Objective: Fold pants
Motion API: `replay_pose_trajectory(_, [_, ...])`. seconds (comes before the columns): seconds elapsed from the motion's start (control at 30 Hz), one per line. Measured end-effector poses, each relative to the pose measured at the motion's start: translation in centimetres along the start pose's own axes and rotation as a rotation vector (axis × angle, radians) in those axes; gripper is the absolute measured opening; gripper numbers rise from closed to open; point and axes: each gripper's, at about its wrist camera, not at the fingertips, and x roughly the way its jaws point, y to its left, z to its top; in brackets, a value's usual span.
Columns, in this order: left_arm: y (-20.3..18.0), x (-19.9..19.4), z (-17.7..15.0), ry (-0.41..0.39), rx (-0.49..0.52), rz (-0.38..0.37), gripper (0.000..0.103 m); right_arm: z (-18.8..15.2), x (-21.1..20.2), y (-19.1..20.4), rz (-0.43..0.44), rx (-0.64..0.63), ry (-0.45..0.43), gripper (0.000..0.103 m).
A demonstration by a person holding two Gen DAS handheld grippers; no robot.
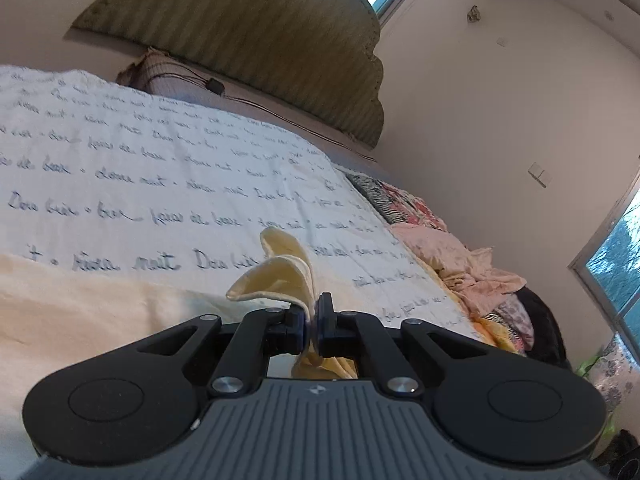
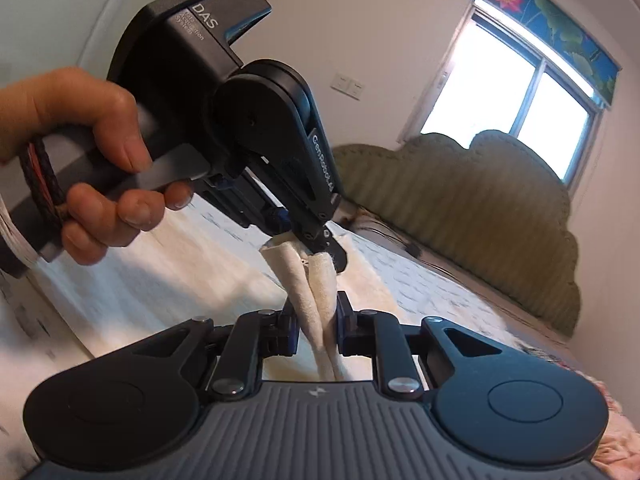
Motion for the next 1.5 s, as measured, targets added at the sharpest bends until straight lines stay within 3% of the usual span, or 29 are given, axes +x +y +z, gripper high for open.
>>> replay_pose_trajectory(0.27, [3.4, -4.3, -1.7, -0.002, 0.089, 0.219, 0.005, 1.0, 2.1, 4.8, 0.192, 0.037, -0.003, 0.017])
replay_pose_trajectory(0.5, [6.4, -5.9, -3.1, -0.008, 0.086, 0.282, 0.005, 1.0, 2.7, 8.2, 0.281, 0.039, 0.016, 0.017])
replay_pose_trajectory(0.77, [7.3, -4.6, -4.0, -0.012, 0.130, 0.348, 0.006, 0.9, 5.2, 9.1, 0.300, 0.038, 0.050, 0.018])
replay_pose_trajectory(0.83, [7.9, -4.0, -4.1, 0.028, 0.114, 0.364, 0.014, 0.8, 5.7, 9.4, 0.320, 0.025, 0.102, 0.025])
replay_pose_trajectory(0.87, [8.2, -3.9, -4.2, 0.044, 0.098, 0.371, 0.026, 0.9, 5.9, 9.6, 0.330, 0.020, 0.129, 0.026])
replay_pose_trajectory(0.9, [8.5, -4.1, -4.3, 0.046, 0.084, 0.367, 0.030, 1.0, 5.4, 9.5, 0.334, 0.023, 0.137, 0.026])
replay_pose_trajectory(1.0, [8.8, -5.3, -4.1, 0.031, 0.073, 0.382, 0.036, 1.7, 3.1, 6.7, 0.423, 0.113, 0.129, 0.026])
replay_pose_trajectory(1.07, [8.7, -6.2, -3.7, -0.004, 0.081, 0.415, 0.037, 2.0, 1.1, 3.4, 0.481, 0.207, 0.072, 0.026])
replay_pose_trajectory(1.1, [8.6, -6.7, -3.4, -0.033, 0.084, 0.441, 0.037, 2.1, 0.6, 1.8, 0.464, 0.238, 0.054, 0.026])
replay_pose_trajectory(1.17, [8.5, -7.1, -2.7, -0.068, 0.089, 0.488, 0.037, 1.9, 1.0, -1.7, 0.337, 0.283, 0.050, 0.026])
replay_pose_trajectory(1.23, [8.2, -6.9, -1.9, -0.072, 0.078, 0.520, 0.037, 0.9, 3.2, -4.4, 0.219, 0.326, 0.108, 0.026])
replay_pose_trajectory(1.33, [6.8, -6.0, -1.5, -0.041, 0.092, 0.468, 0.038, -2.2, 7.5, -6.5, 0.225, 0.438, 0.300, 0.026])
replay_pose_trajectory(1.4, [5.3, -4.8, -1.6, 0.005, 0.150, 0.443, 0.042, -4.1, 8.5, -5.4, 0.226, 0.383, 0.416, 0.026])
replay_pose_trajectory(1.43, [4.5, -4.3, -1.7, 0.021, 0.182, 0.437, 0.043, -4.6, 7.9, -4.8, 0.220, 0.355, 0.417, 0.026])
replay_pose_trajectory(1.5, [3.1, -3.3, -1.6, 0.040, 0.228, 0.402, 0.057, -4.8, 5.9, -4.6, 0.216, 0.394, 0.381, 0.026])
